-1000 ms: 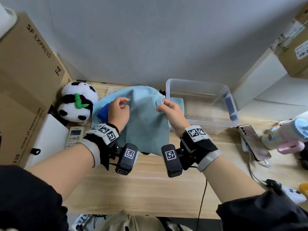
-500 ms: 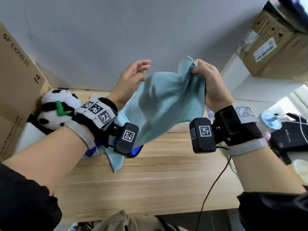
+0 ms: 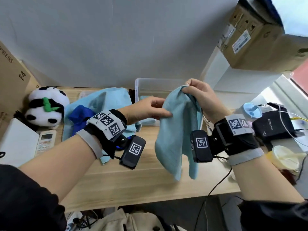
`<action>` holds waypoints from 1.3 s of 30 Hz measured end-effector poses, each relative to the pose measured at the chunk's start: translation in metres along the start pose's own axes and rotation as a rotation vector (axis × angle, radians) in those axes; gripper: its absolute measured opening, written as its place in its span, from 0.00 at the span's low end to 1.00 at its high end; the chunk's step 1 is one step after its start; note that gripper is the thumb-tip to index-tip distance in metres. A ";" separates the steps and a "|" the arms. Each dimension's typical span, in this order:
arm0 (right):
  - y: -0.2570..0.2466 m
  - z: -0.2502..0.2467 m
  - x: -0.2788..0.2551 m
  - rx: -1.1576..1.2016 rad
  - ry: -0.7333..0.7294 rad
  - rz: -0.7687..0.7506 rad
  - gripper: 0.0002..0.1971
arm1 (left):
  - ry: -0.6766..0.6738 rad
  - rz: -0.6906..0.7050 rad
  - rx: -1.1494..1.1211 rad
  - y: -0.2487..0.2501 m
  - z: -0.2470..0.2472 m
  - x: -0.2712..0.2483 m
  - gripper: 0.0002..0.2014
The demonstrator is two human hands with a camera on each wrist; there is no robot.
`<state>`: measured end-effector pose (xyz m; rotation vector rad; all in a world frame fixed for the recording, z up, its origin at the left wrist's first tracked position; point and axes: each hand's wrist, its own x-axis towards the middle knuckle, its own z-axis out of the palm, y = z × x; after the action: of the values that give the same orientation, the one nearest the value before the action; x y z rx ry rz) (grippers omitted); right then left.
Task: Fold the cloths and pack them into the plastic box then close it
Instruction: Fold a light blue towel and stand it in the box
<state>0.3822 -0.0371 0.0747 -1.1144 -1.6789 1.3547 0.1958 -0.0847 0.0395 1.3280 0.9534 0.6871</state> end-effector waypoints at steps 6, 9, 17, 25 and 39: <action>0.036 -0.022 -0.018 -0.010 -0.087 0.115 0.15 | 0.200 -0.055 -0.129 -0.021 0.011 0.003 0.02; 0.051 -0.034 -0.026 -0.160 -0.166 0.217 0.23 | 0.298 -0.026 -0.047 -0.033 0.012 0.007 0.21; 0.108 -0.056 -0.034 -0.821 -0.097 0.319 0.11 | 0.431 -0.068 -0.047 -0.055 0.007 0.003 0.14; 0.120 -0.077 -0.042 -0.870 0.273 0.388 0.12 | 0.504 -0.361 0.069 -0.094 -0.022 -0.014 0.15; 0.081 -0.100 -0.013 -0.083 0.737 0.114 0.09 | 0.745 -0.027 -0.421 -0.033 -0.043 0.006 0.03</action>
<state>0.4929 -0.0047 0.0159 -1.5370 -1.1413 0.7813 0.1577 -0.0640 0.0069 0.6753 1.3119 1.3261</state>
